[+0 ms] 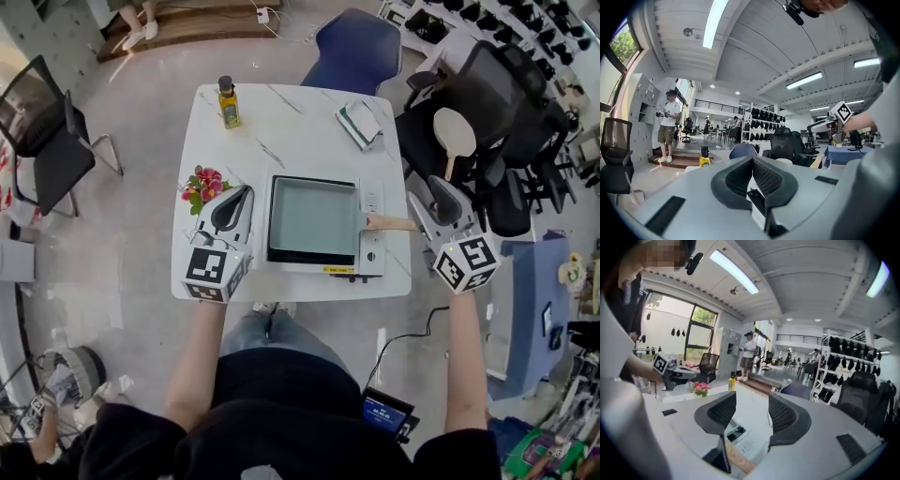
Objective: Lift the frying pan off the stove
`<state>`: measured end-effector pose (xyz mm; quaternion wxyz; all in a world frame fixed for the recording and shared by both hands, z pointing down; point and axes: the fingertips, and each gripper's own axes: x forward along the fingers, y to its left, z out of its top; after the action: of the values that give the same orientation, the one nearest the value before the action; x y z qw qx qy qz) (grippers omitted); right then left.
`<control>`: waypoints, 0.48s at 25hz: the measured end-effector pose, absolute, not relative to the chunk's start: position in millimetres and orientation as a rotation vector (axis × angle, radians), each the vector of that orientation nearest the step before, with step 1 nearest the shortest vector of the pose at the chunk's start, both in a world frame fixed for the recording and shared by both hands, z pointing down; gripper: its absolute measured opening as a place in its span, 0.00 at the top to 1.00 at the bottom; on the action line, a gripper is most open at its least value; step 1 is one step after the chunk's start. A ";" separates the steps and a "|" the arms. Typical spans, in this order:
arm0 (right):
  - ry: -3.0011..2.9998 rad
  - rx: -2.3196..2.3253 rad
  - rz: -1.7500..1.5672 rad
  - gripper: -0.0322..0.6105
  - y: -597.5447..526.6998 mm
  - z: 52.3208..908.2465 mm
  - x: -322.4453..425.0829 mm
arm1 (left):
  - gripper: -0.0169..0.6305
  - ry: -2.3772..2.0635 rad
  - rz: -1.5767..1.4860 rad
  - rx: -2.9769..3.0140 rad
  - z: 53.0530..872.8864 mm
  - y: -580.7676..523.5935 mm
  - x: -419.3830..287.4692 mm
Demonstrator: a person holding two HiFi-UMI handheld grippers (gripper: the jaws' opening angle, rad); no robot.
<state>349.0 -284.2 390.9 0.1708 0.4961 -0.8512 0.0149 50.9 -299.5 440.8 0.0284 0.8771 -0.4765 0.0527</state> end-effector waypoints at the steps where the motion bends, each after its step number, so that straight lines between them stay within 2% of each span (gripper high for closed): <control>1: -2.394 1.328 0.050 0.64 -283.4 397.4 347.2 | 0.94 -1.471 0.165 2.705 441.4 -300.0 50.5; 6: -2.254 0.993 0.053 0.63 -278.9 422.1 342.5 | 0.94 -1.480 0.170 2.697 440.7 -301.2 46.6; 12: -2.060 0.618 0.025 0.57 -271.1 464.5 327.7 | 0.94 -1.521 0.181 2.675 443.2 -303.2 38.8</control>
<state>327.7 -271.1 464.5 0.4755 0.2528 -0.8426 0.0101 38.8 -303.2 443.2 0.0295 0.8675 -0.4931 0.0588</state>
